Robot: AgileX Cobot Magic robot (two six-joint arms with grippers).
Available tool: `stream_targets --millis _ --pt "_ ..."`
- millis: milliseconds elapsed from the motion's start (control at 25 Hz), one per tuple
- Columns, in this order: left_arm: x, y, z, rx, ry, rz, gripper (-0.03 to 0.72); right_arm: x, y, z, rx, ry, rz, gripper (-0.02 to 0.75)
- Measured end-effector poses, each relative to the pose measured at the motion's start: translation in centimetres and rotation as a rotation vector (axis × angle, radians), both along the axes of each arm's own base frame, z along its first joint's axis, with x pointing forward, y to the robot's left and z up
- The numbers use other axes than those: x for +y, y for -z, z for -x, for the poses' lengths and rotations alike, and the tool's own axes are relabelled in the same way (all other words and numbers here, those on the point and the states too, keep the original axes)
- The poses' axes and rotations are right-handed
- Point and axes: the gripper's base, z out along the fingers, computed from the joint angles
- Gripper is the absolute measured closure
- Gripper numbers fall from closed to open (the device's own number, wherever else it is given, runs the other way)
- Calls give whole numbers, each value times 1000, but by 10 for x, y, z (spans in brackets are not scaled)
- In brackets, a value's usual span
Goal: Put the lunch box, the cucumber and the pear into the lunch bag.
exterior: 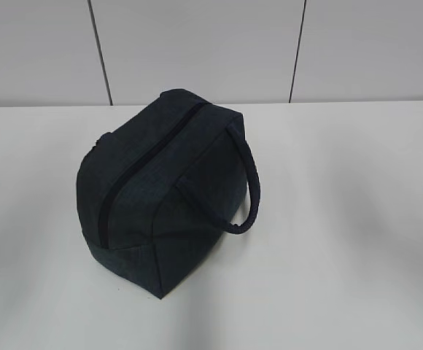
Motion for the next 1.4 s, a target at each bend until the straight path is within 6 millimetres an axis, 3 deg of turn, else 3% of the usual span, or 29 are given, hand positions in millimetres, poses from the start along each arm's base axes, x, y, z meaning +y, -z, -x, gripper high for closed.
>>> stream_targets --millis 200,400,640,960,1400 --pt "17 18 43 -30 -19 34 441 -23 19 62 -53 10 -7 279" --pt "32 32 77 -46 -23 40 445 -46 25 117 -204 40 -35 280" --pt "46 41 107 -131 -38 53 447 -65 40 163 -305 62 -41 280" --pt "56 59 127 -230 -45 79 449 -79 45 198 -498 76 -98 280" --pt "58 61 126 -255 -58 62 450 -82 47 208 -571 37 -97 280"
